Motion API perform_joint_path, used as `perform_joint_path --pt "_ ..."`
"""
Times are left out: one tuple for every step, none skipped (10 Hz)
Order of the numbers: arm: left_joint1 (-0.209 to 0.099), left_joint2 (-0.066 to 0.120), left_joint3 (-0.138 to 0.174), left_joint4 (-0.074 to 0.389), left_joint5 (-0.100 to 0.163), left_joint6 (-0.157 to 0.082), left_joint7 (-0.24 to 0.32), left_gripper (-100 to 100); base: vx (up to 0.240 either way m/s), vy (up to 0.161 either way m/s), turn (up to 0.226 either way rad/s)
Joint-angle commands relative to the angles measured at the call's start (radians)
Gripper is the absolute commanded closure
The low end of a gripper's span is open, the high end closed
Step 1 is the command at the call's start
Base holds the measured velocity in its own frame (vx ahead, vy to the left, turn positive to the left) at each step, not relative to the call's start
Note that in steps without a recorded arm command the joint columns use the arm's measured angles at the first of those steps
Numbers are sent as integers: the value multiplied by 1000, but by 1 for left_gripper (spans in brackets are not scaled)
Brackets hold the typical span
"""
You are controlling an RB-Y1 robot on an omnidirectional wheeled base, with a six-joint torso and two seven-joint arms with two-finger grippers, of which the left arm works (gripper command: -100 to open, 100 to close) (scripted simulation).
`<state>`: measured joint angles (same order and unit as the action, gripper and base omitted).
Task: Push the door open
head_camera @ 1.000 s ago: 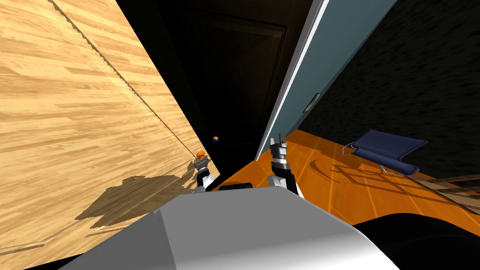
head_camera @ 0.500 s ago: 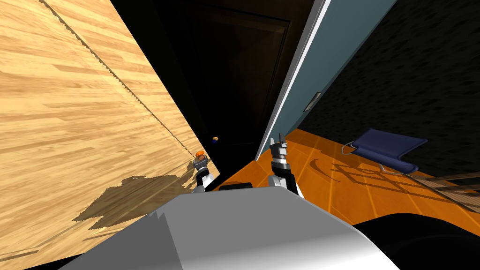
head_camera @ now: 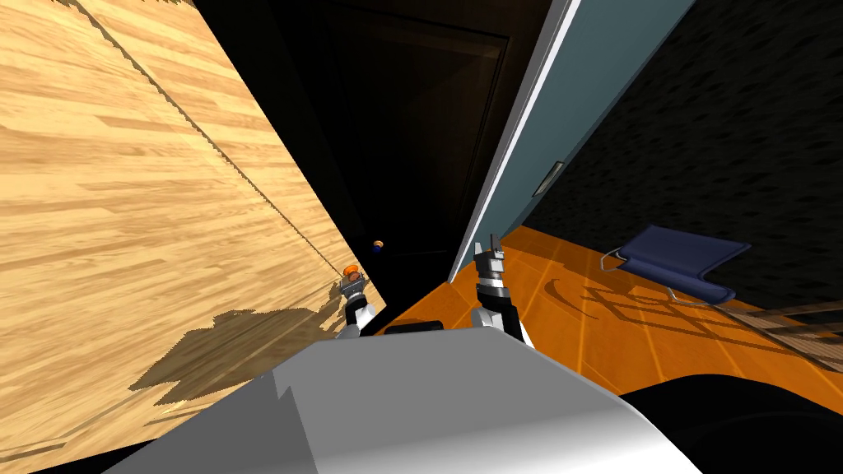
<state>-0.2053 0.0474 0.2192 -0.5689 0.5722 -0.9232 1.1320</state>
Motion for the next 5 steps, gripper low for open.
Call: perform_joint_path --pt "33 18 29 -27 12 -6 -9 100 -1 5 -42" --pt "33 18 29 -27 12 -6 -9 100 -3 5 -12" --pt "33 18 29 -27 12 -6 -9 100 8 1 14" --pt "33 18 29 -27 12 -6 -9 100 5 11 19" --pt "33 18 29 -27 12 -6 -9 100 -10 -2 5"
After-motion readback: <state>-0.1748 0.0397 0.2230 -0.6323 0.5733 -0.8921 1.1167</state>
